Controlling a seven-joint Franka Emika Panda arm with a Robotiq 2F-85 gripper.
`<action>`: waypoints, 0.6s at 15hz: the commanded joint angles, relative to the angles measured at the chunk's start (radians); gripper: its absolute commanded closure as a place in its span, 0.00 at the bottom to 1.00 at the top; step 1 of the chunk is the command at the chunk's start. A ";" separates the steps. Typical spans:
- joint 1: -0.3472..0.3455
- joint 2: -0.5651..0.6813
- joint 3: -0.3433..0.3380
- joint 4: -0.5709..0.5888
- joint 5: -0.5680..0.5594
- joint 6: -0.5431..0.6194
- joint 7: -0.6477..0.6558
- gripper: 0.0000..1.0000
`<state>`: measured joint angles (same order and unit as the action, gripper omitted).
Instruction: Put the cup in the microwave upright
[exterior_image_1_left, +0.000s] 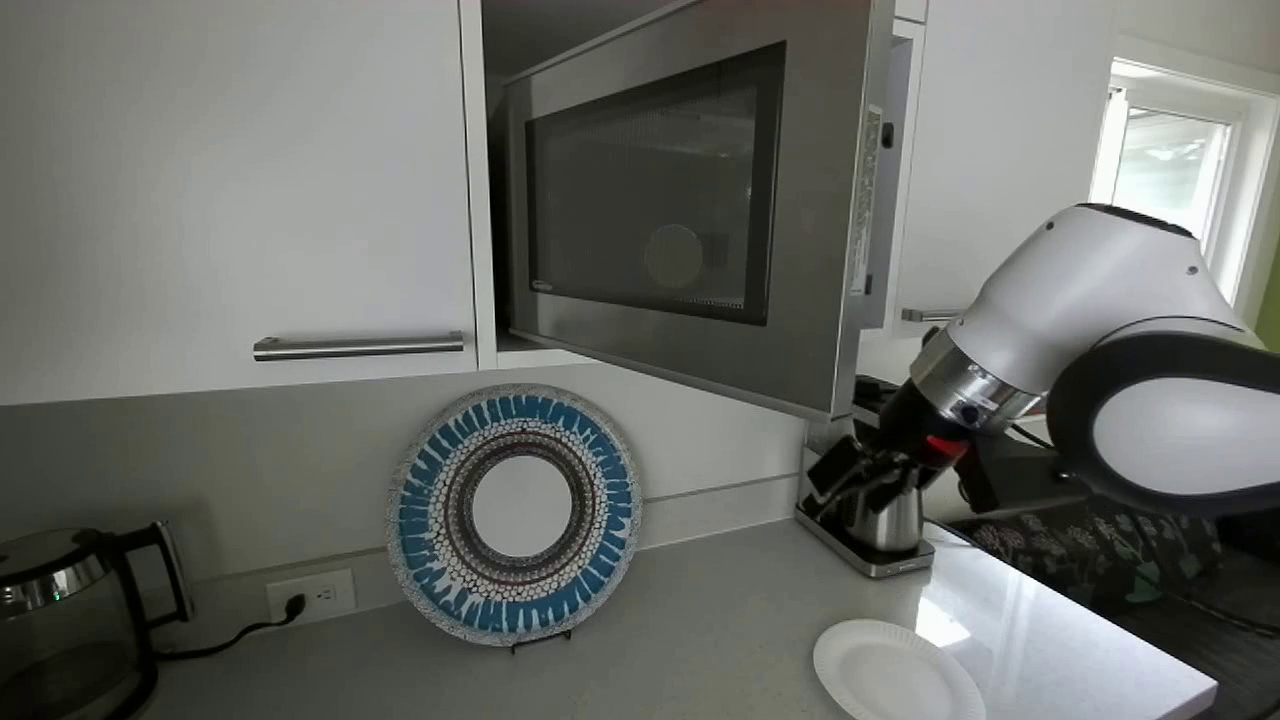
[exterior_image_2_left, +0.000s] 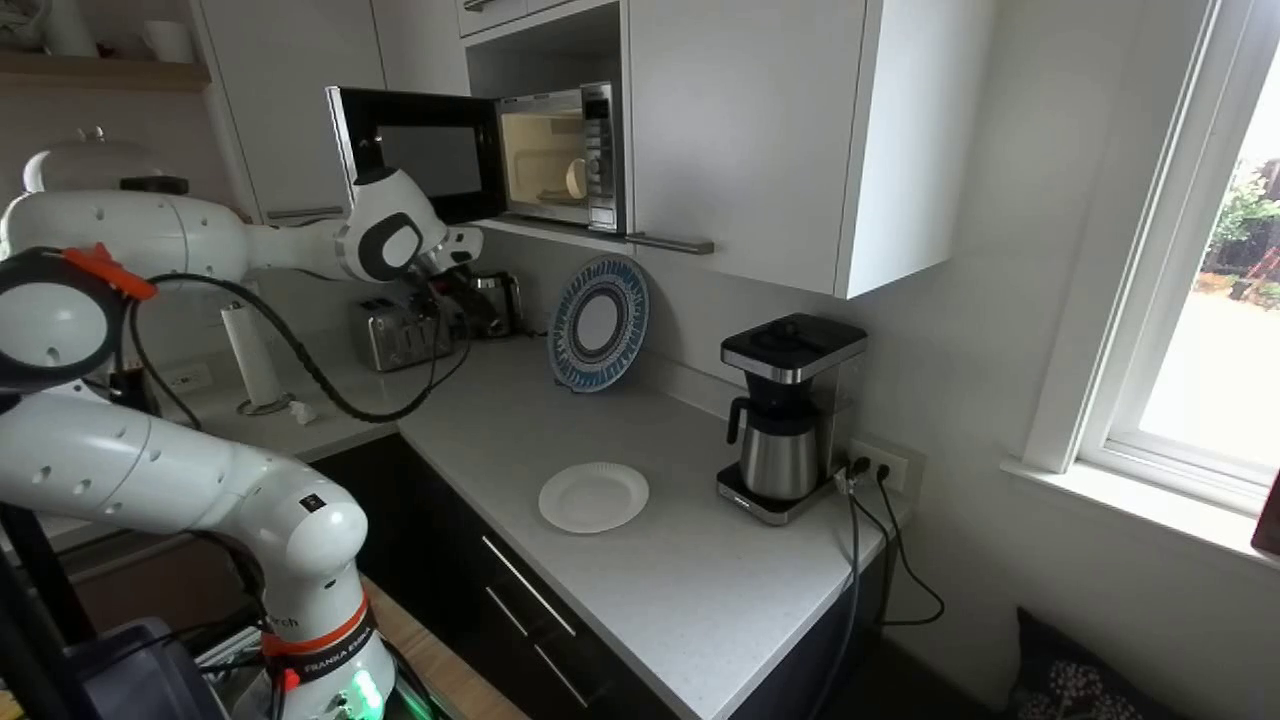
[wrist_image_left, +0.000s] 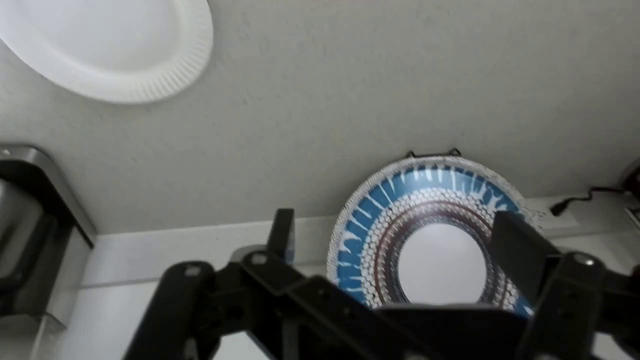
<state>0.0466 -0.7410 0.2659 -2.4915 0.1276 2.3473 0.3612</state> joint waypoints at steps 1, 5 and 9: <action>0.037 0.173 -0.021 0.133 -0.009 0.165 -0.105 0.00; 0.039 0.180 -0.025 0.144 -0.007 0.189 -0.069 0.00; 0.045 0.211 -0.030 0.167 -0.006 0.191 -0.074 0.00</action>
<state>0.0809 -0.5319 0.2461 -2.3261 0.1317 2.5404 0.2797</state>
